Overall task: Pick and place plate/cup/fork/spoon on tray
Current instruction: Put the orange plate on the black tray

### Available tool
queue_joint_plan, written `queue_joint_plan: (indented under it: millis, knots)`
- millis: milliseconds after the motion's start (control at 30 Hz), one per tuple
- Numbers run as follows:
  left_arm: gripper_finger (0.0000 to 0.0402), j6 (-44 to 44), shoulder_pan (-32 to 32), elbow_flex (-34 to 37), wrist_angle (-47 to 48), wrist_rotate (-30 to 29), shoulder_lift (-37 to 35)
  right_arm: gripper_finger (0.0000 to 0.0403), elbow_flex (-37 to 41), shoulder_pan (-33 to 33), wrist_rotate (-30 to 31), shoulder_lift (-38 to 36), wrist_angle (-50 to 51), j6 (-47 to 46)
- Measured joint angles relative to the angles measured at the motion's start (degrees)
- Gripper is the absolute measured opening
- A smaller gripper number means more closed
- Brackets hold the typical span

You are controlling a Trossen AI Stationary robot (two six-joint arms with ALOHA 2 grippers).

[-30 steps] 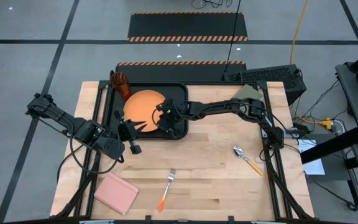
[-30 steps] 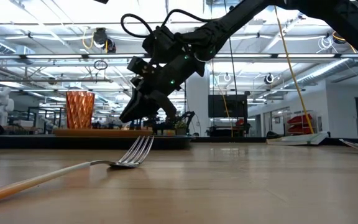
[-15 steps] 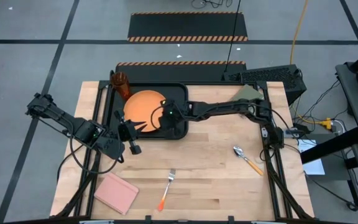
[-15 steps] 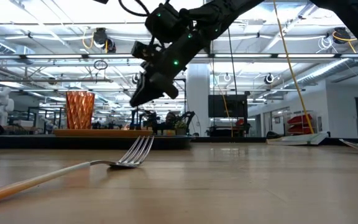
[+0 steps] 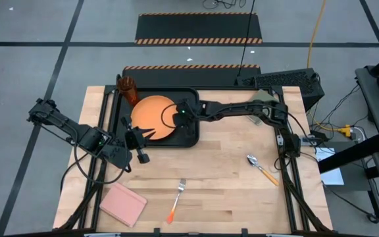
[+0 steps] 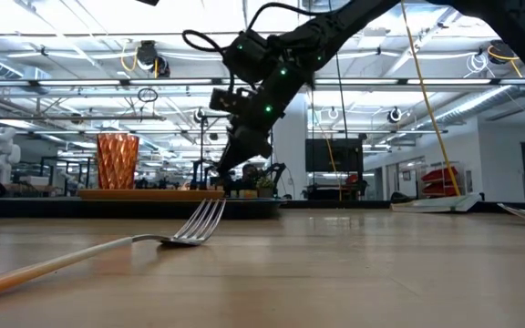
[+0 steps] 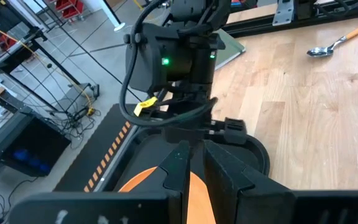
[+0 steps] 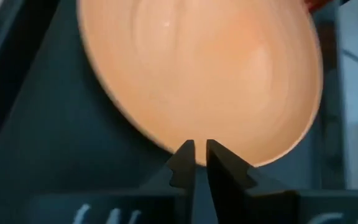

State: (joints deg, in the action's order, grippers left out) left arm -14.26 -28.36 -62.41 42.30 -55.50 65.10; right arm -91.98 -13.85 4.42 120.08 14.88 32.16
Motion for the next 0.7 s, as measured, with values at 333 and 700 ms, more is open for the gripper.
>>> queue_joint_plan:
  millis: [333,700]
  knots:
    - [0.0049,-0.1,0.0,0.0,-0.1,0.0,0.0,0.0002,5.0,-2.2,0.0,0.3,-7.0,-1.1]
    - [0.0049,-0.1,0.0,0.0,-0.1,0.0,0.0,0.0001,9.4,-4.1,-1.7,1.0,-15.2,-2.6]
